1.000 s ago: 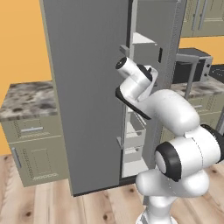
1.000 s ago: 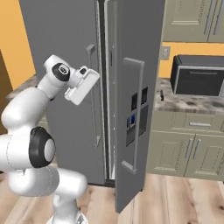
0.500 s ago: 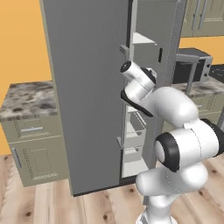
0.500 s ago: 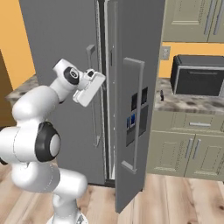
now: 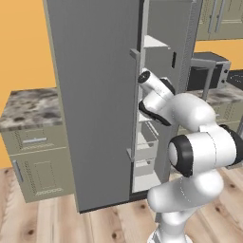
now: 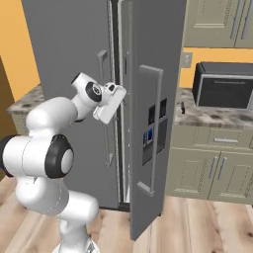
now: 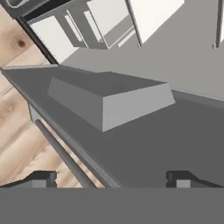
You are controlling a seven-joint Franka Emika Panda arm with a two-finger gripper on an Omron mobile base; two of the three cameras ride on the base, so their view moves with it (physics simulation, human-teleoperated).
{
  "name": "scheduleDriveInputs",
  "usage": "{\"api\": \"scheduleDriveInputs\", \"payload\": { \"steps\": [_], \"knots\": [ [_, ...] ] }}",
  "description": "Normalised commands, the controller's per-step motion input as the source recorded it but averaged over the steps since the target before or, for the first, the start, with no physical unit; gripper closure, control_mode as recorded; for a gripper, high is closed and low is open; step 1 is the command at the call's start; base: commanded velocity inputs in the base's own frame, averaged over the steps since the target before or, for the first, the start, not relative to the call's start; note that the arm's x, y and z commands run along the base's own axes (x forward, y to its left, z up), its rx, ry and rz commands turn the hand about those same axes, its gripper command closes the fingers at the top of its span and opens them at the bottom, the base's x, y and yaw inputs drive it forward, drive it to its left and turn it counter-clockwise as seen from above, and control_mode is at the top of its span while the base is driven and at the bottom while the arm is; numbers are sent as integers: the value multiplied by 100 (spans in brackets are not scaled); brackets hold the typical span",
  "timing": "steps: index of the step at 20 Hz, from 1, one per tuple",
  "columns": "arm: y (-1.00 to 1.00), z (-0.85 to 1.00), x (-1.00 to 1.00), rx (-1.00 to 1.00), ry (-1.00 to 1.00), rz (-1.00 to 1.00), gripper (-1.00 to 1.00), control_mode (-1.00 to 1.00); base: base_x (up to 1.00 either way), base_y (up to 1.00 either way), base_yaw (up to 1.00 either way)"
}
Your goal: Retrieve the butter from the fridge and place it on a plate on the dining table. Then retrieve the butter knife by the fridge and place it near the plate.
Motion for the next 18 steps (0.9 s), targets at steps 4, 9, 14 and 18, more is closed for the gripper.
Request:
{"api": "scheduleDriveInputs", "payload": {
  "steps": [4, 9, 14, 18],
  "knots": [
    [-35, -2, 0, -1, 2, 0, -100, -100, 0, 0, 0],
    [-28, 0, -1, -2, 2, 0, -100, -100, 0, 0, 0],
    [-57, 0, -33, 0, 0, -2, -100, -100, 0, 0, 0],
    [-83, 0, -65, 0, 0, -4, -100, -100, 0, 0, 0]
  ]
}}
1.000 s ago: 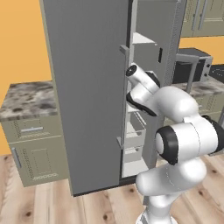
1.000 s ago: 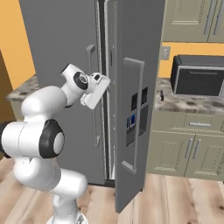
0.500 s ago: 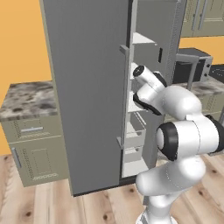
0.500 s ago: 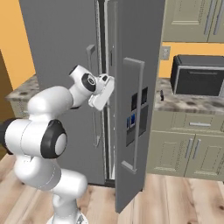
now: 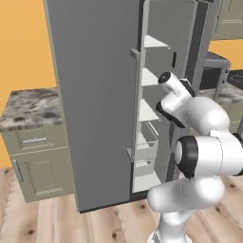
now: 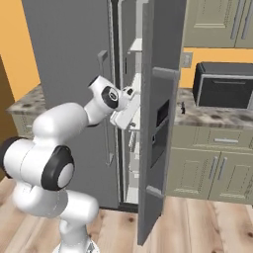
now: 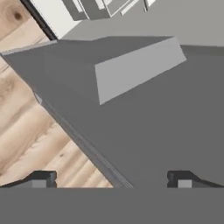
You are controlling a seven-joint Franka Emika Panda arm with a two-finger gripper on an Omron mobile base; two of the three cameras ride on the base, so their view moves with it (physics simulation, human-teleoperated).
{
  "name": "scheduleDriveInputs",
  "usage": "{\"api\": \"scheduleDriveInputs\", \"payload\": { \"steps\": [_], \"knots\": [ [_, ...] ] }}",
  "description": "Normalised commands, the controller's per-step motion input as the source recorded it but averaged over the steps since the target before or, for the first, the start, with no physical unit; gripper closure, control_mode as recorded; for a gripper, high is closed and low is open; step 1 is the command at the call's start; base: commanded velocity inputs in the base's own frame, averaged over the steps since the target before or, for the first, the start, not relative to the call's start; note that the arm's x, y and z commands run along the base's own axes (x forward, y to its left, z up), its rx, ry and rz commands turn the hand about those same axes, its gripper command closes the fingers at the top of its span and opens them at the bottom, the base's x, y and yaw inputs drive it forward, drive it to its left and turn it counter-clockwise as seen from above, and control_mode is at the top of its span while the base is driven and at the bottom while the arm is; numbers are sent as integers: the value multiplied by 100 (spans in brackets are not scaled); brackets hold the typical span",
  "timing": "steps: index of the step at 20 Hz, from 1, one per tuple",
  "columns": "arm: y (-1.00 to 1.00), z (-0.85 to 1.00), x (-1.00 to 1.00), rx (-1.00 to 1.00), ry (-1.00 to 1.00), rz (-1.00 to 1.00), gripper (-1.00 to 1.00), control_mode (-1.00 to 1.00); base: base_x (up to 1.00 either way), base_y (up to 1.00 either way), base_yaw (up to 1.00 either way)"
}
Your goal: Retrieve the butter from the fridge and place it on a plate on the dining table. Then retrieve the butter knife by the fridge and place it near the plate.
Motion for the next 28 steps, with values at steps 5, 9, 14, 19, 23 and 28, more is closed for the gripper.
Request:
{"api": "scheduleDriveInputs", "payload": {
  "steps": [5, 9, 14, 19, 23, 28],
  "knots": [
    [-78, 1, -56, 0, 0, -1, -100, -100, 0, 0, 0],
    [27, 14, -34, -12, 0, 0, -100, -100, 0, 0, 0],
    [89, 42, -11, -12, 0, -13, -100, -100, 0, 0, 0],
    [80, -6, 37, 11, -1, -49, -100, -100, 0, 0, 0],
    [58, -3, 37, 31, -26, -56, -100, -100, 0, 0, 0],
    [67, 0, 10, 31, -52, -54, -100, -100, 0, 0, 0]
  ]
}}
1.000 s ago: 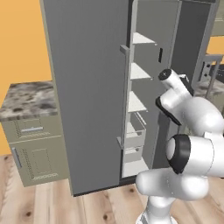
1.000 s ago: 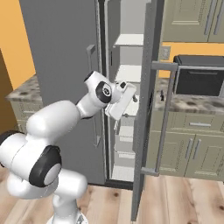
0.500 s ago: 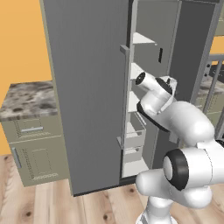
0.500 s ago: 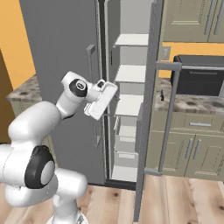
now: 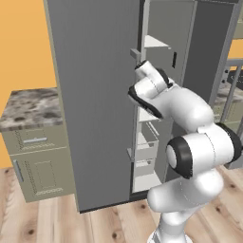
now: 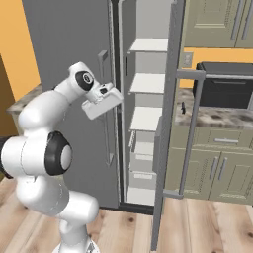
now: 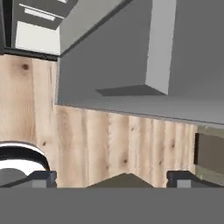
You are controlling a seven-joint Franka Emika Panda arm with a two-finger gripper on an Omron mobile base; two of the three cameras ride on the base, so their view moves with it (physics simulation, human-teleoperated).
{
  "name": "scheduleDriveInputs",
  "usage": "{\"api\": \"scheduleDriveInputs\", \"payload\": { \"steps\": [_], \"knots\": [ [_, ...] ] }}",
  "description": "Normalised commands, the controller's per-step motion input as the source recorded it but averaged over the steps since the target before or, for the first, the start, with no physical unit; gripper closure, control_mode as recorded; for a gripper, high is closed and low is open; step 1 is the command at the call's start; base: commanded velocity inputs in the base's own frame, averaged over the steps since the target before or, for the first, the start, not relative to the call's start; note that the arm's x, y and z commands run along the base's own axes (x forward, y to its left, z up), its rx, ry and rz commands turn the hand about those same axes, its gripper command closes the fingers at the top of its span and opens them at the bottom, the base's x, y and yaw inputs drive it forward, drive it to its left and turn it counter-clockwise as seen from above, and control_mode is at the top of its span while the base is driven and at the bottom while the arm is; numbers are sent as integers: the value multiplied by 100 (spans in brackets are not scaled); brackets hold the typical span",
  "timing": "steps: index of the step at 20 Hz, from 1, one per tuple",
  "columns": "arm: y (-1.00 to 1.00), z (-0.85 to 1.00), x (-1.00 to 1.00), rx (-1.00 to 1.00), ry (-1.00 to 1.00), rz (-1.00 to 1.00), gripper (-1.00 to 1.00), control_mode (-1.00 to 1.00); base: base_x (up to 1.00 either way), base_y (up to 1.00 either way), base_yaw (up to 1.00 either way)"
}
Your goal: Retrieve the butter from the fridge and place it on a plate on the dining table. Then retrieve the butter knife by the fridge and place it near the plate.
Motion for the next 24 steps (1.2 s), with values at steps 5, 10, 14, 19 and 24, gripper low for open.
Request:
{"api": "scheduleDriveInputs", "payload": {
  "steps": [5, 10, 14, 19, 24],
  "knots": [
    [30, 2, 0, 50, -54, -52, -100, -100, 0, 0, 0],
    [10, 21, -27, 30, -72, -14, -100, -100, 0, 0, 0],
    [0, 26, -4, 7, -52, 13, -100, -100, 0, 0, 0],
    [11, 22, 0, -11, -33, 22, -100, -100, 0, 0, 0],
    [4, 13, 0, 4, -6, -2, -100, -100, 0, 0, 0]
  ]
}}
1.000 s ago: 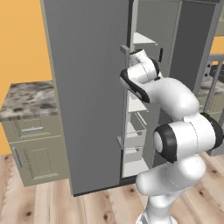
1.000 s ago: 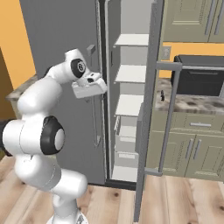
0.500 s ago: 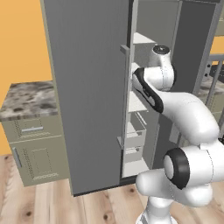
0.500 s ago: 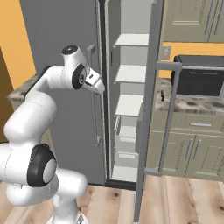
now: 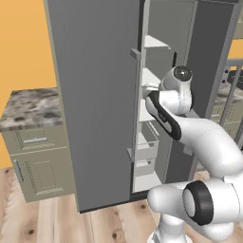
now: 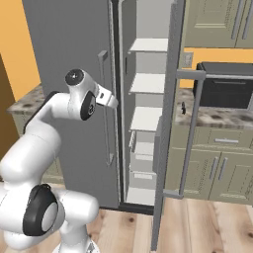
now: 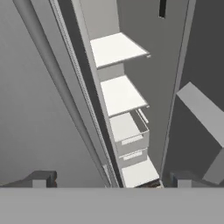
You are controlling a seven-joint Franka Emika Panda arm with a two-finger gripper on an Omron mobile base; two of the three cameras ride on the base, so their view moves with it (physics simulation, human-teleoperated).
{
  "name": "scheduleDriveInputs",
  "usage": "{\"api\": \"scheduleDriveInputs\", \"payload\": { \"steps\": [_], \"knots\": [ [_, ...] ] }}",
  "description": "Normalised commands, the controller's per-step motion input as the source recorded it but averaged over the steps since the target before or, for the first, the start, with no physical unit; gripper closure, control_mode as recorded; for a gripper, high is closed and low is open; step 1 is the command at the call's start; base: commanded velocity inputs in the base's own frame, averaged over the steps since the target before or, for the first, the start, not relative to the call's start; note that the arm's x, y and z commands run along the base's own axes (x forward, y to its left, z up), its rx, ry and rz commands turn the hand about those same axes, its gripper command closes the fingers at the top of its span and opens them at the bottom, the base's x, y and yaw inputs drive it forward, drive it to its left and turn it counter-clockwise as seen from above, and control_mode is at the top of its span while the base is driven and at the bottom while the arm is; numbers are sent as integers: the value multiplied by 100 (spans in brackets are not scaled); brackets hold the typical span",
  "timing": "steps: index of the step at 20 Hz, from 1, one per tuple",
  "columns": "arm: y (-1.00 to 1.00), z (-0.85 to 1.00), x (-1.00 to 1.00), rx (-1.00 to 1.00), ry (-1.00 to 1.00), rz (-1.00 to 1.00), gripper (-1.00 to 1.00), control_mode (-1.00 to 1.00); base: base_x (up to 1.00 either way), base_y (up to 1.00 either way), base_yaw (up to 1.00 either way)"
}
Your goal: Retrieve the butter from the fridge and place it on a plate on the dining table. Then retrieve the butter knife by the fridge and place it near the plate.
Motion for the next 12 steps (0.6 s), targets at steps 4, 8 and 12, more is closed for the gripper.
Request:
{"api": "scheduleDriveInputs", "payload": {
  "steps": [4, 8, 12],
  "knots": [
    [8, 5, 2, 1, 2, 10, -100, -100, 0, 0, 0],
    [28, 21, 2, 0, 3, 21, -100, -100, 0, 0, 0],
    [10, 17, 5, -7, -1, 9, -100, -100, 0, 0, 0]
  ]
}}
